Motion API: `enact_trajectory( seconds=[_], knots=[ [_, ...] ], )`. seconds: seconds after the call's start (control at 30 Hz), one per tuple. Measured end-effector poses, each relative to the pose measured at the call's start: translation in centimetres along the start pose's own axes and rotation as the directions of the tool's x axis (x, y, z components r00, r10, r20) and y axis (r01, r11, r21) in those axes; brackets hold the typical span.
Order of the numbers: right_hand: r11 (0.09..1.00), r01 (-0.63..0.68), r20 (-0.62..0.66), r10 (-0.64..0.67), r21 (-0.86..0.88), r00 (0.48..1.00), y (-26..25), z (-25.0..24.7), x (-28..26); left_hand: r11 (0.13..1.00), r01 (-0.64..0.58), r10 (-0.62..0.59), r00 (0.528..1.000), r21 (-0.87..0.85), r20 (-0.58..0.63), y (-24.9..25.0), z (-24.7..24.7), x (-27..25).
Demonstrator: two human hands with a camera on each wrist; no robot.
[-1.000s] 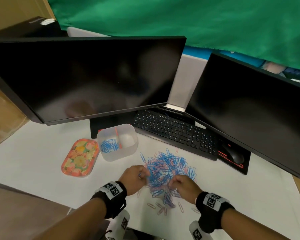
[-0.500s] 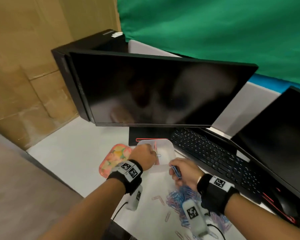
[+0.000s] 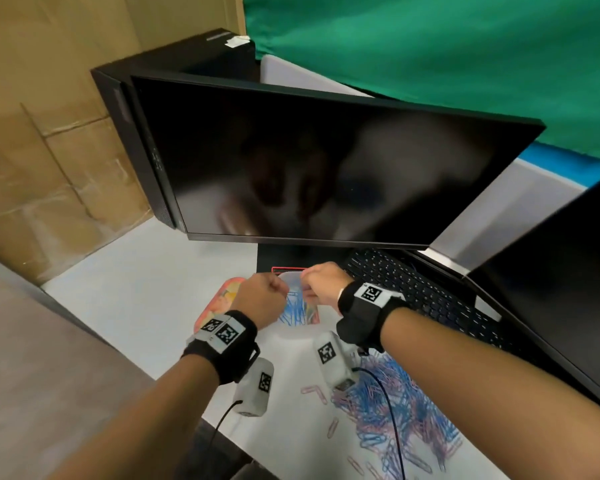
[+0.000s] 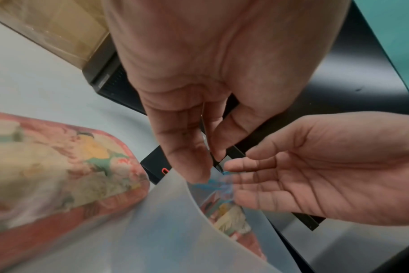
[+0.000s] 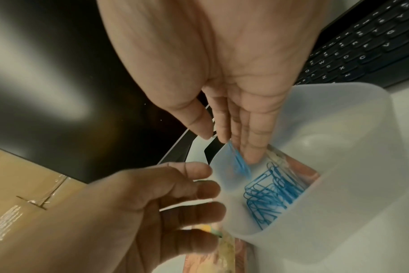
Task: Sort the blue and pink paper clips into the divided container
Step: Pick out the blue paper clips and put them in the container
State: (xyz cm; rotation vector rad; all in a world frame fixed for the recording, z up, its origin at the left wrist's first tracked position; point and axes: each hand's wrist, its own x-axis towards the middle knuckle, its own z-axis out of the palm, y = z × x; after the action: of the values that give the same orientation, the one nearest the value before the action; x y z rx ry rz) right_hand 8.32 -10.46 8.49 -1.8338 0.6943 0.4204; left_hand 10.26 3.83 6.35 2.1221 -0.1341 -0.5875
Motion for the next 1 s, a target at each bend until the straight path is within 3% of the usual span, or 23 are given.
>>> enact_trajectory(
  seconds=[0.13, 0.27, 0.37, 0.5, 0.7, 0.8, 1.0],
  knots=[
    [0.999, 0.039, -0.014, -0.039, 0.025, 0.999, 1.0, -0.9, -1.1, 0.993, -0.074, 0.068, 0.996, 0.096, 0.058, 0.1, 0.0, -1.0],
    [0.993, 0.056, -0.104, -0.045, 0.104, 0.994, 4.6, -3.5, -4.6, 0.941, -0.257, 0.186, 0.936, 0.219, 0.299, 0.4, 2.8, -2.8],
    [0.998, 0.036, -0.173, -0.043, -0.044, 0.984, 9.6, -5.7, -7.7, 0.863, -0.385, 0.223, 0.871, 0.325, 0.438, 0.3, 5.9, -4.1],
    [0.946, -0.043, -0.187, -0.018, -0.32, 0.982, 16.0, -6.9, -10.2, 0.775, -0.442, 0.15, 0.823, 0.451, 0.549, -0.6, 9.3, -4.6],
    [0.963, -0.073, -0.283, -0.003, -0.26, 0.959, 21.6, -6.2, -12.4, 0.689, -0.422, 0.073, 0.849, 0.589, 0.523, -1.3, 12.3, -4.7],
    [0.964, -0.065, -0.334, -0.026, -0.258, 0.942, 22.4, -6.1, -12.8, 0.595, -0.454, 0.051, 0.845, 0.663, 0.532, -1.6, 13.3, -4.8],
    [0.977, -0.132, -0.512, 0.027, -0.17, 0.859, 23.0, -8.3, -11.6, 0.548, -0.46, 0.029, 0.845, 0.699, 0.533, -1.6, 13.9, -4.7]
  ],
)
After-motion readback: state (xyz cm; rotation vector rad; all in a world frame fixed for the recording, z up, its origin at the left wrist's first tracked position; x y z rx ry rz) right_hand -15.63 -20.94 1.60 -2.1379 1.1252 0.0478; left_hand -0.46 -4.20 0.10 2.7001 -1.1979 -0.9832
